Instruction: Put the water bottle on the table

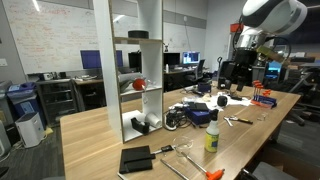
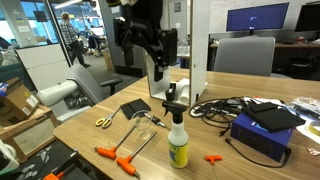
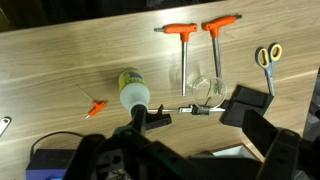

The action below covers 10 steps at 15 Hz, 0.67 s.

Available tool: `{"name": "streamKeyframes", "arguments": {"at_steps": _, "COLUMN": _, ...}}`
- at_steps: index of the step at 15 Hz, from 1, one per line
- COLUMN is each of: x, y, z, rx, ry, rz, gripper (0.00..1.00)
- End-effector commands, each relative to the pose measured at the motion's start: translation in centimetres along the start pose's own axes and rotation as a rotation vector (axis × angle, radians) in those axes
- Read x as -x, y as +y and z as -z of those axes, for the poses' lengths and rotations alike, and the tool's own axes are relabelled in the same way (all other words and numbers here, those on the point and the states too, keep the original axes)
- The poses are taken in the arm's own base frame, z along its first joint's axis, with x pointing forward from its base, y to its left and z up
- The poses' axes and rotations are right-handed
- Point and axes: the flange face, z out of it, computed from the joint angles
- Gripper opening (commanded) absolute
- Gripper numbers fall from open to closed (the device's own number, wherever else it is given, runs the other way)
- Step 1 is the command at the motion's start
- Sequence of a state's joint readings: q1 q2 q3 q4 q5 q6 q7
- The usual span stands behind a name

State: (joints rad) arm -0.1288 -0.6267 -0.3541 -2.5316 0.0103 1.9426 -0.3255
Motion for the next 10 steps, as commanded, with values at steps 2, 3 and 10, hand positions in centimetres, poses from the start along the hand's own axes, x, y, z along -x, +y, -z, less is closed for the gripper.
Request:
{"name": "streamKeyframes", "arguments": {"at_steps": 2, "x": -2.5, "y": -4.4, "z": 2.8, "rx": 0.064, "ry": 0.061, "rz": -0.019, "gripper": 1.00}}
{"name": "streamKeyframes", "arguments": {"at_steps": 3, "x": -3.1, "y": -5.5, "z": 3.5, "rx": 0.085, "ry": 0.072, "rz": -0.002, "gripper": 1.00}}
{"name": "streamKeyframes", "arguments": {"at_steps": 10, "x": -10.1, "y": -12.6, "z": 7.4, "rx": 0.211, "ry": 0.177, "rz": -0.089, "gripper": 1.00}}
